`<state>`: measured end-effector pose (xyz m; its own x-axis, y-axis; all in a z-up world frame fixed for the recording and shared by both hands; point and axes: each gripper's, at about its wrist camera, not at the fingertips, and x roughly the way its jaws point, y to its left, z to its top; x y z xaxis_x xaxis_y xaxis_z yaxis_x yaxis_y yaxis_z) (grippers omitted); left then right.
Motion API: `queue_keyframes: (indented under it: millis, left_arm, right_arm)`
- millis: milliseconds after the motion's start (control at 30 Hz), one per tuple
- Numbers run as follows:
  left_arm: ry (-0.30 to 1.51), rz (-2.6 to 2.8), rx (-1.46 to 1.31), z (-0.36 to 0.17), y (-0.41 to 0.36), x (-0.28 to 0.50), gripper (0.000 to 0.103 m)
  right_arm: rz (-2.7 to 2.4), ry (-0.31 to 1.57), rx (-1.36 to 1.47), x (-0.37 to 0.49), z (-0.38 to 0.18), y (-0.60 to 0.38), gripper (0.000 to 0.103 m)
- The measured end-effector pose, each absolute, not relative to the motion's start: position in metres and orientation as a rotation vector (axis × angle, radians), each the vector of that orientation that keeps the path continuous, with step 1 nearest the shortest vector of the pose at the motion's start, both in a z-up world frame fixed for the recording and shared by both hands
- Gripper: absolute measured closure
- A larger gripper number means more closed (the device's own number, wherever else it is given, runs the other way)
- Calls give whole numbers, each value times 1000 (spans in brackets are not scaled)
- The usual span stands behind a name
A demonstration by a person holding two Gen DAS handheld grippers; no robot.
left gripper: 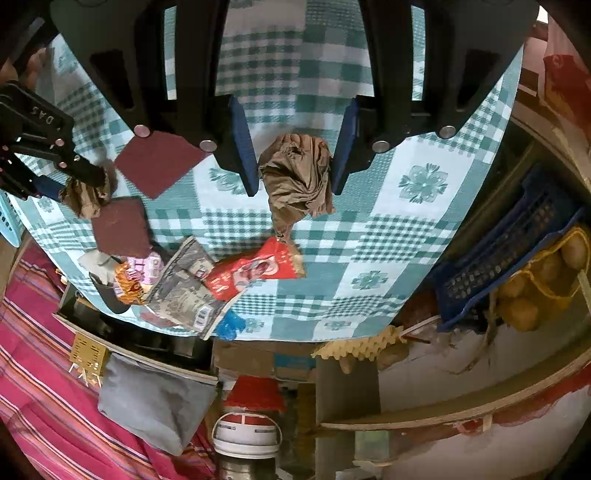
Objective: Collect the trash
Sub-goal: 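Carry brown paper in left tool to basket while right tool drops its paper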
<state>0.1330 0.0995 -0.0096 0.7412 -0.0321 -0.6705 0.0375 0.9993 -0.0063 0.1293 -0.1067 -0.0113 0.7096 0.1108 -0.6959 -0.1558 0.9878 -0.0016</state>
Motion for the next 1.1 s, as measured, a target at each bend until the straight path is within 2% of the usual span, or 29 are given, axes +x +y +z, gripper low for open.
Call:
queue_keyframes:
  millis: [300,700,867,1100]
  left_arm:
    - [684,-116,57,13,32,136,64]
    - [582,-351,120,45,-133,127,64]
    - [564,-458,133,49,-201,116,64]
    - [595,-574,123,40,-287,109,64]
  right_arm:
    - [55,668,-58,109,31,-183,51]
    - [-245,571,45,56,87,-384,50]
    - [-353,567,63,41,93,-457,50]
    - [-416,599,141,21,64,-523,50]
